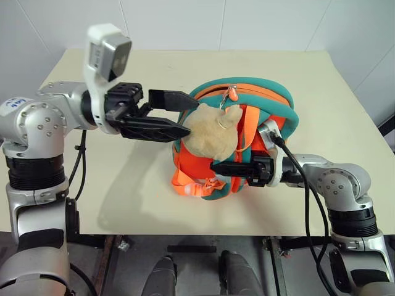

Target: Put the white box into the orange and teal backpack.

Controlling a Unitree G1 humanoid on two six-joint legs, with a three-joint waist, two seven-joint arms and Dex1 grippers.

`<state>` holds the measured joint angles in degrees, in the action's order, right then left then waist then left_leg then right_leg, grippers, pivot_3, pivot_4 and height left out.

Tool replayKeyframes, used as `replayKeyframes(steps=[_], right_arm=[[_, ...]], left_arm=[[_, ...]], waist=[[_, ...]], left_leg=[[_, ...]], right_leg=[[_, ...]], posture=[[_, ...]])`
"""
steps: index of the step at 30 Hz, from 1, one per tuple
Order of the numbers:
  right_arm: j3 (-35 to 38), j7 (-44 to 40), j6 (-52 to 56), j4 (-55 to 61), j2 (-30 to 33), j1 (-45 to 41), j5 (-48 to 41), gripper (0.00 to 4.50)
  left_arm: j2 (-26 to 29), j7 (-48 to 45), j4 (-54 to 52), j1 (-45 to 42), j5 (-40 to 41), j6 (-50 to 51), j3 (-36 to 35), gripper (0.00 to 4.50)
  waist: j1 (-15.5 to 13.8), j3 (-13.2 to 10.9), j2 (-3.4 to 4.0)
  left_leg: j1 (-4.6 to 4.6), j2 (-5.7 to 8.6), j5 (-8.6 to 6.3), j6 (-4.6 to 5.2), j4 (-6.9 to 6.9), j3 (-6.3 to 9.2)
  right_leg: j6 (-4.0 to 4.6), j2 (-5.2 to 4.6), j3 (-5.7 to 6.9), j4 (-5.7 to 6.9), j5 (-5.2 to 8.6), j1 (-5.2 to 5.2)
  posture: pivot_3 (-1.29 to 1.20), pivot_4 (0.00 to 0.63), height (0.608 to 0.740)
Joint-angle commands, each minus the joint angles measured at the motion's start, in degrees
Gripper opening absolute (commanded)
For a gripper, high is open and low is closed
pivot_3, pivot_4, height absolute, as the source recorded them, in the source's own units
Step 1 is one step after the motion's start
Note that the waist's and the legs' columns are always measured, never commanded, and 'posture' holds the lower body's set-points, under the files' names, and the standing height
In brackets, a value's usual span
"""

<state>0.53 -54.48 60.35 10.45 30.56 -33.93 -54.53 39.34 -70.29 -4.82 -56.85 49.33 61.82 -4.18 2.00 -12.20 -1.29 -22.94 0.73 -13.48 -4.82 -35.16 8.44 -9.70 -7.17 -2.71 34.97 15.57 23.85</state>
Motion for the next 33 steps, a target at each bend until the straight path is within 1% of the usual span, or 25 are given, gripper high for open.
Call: replayKeyframes(steps=[1, 5, 15, 18, 20, 23, 24, 26, 29, 32, 33], right_arm=[[0.10, -0.33, -0.76, 0.40, -1.01, -0.80, -0.50, 0.13], [0.13, -0.25, -0.92, 0.41, -1.32, -0.74, -0.37, 0.13], [0.21, -0.08, -1.20, 0.39, -1.91, -0.65, -0.20, 0.13], [0.26, 0.00, -1.20, 0.44, -2.05, -0.63, -0.21, 0.13], [0.32, 0.08, -1.16, 0.49, -2.14, -0.59, -0.23, 0.13], [0.37, 0.17, -1.12, 0.60, -2.23, -0.56, -0.25, 0.13], [0.36, 0.20, -1.15, 0.58, -2.26, -0.56, -0.22, 0.13], [0.35, 0.25, -1.17, 0.52, -2.31, -0.56, -0.22, 0.13], [0.24, 0.30, -1.20, 0.40, -2.41, -0.60, -0.09, 0.13], [0.16, 0.33, -1.22, 0.30, -2.50, -0.66, 0.01, 0.13], [0.14, 0.33, -1.22, 0.31, -2.51, -0.65, 0.02, 0.13]], left_arm=[[-3.23, 2.64, -2.77, -0.86, -1.15, -2.92, 2.88, 4.49], [-4.85, 3.15, -3.36, -1.89, 0.03, -1.85, 4.12, 4.49], [-8.35, 7.26, -2.71, -3.05, -4.76, -3.30, 10.44, 4.49], [-7.82, 6.23, -3.34, -2.58, -6.47, -4.50, 12.87, 3.92], [-7.79, 6.38, -3.31, -2.53, -7.14, -5.21, 13.23, 3.31], [-6.99, 6.33, -3.17, -2.62, -8.73, -6.51, 14.06, 2.53], [-6.91, 6.29, -3.05, -2.53, -8.85, -6.69, 13.99, 2.33], [-6.75, 6.11, -2.93, -2.37, -8.60, -6.81, 13.62, 2.18], [-6.40, 5.99, -2.68, -2.43, -7.58, -6.74, 11.85, 2.16], [-5.48, 4.78, -1.97, -3.04, -4.50, -5.36, 8.49, 2.16], [-4.43, 3.61, -1.67, -3.33, -3.09, -4.25, 7.27, 2.16]], waist=[[-0.32, 0.00, -0.01], [-0.17, 0.00, 0.00], [-0.38, 0.00, -0.01], [-0.37, 0.00, -0.01], [-0.32, 0.00, -0.01], [-0.28, 0.00, 0.00], [-0.29, 0.00, 0.00], [-0.31, 0.00, 0.00], [-0.29, 0.00, 0.00], [-0.19, 0.00, 0.00], [-0.17, 0.00, 0.00]], left_leg=[[0.00, 0.00, 0.00, -0.01, 0.00, 0.00], [-0.01, 0.01, 0.01, -0.01, 0.00, 0.00], [0.00, 0.02, 0.01, -0.01, -0.01, 0.00], [0.00, 0.02, 0.01, -0.01, -0.01, 0.00], [0.00, 0.02, 0.01, -0.01, -0.01, 0.00], [0.00, 0.02, 0.00, -0.01, 0.00, 0.00], [0.00, 0.02, 0.00, -0.01, 0.00, 0.00], [0.00, 0.02, 0.00, -0.01, 0.00, 0.00], [0.00, 0.02, 0.00, -0.01, 0.00, 0.00], [0.00, 0.02, 0.00, -0.01, 0.00, 0.00], [0.00, 0.02, 0.00, -0.01, 0.00, 0.00]], right_leg=[[0.00, 0.00, 0.00, -0.01, 0.00, -0.01], [0.00, 0.00, -0.02, -0.04, 0.00, -0.02], [0.00, 0.01, -0.02, -0.07, 0.00, -0.06], [0.00, 0.01, -0.02, -0.09, 0.00, -0.07], [0.00, 0.01, -0.03, -0.10, 0.00, -0.06], [-0.01, 0.01, -0.03, -0.10, 0.00, -0.06], [0.00, 0.01, -0.03, -0.10, 0.00, -0.06], [0.00, 0.01, -0.03, -0.10, 0.00, -0.06], [0.00, 0.01, -0.03, -0.10, 0.00, -0.06], [0.00, 0.01, -0.03, -0.10, 0.00, -0.06], [0.00, 0.01, -0.03, -0.10, 0.00, -0.06]], posture=[[0.00, 0.150, 0.740], [0.00, 0.150, 0.740], [0.00, 0.150, 0.740], [0.00, 0.150, 0.740], [0.00, 0.150, 0.740], [0.00, 0.150, 0.740], [0.00, 0.150, 0.740], [0.00, 0.150, 0.740], [0.00, 0.150, 0.740], [0.00, 0.150, 0.740], [0.00, 0.150, 0.740]])
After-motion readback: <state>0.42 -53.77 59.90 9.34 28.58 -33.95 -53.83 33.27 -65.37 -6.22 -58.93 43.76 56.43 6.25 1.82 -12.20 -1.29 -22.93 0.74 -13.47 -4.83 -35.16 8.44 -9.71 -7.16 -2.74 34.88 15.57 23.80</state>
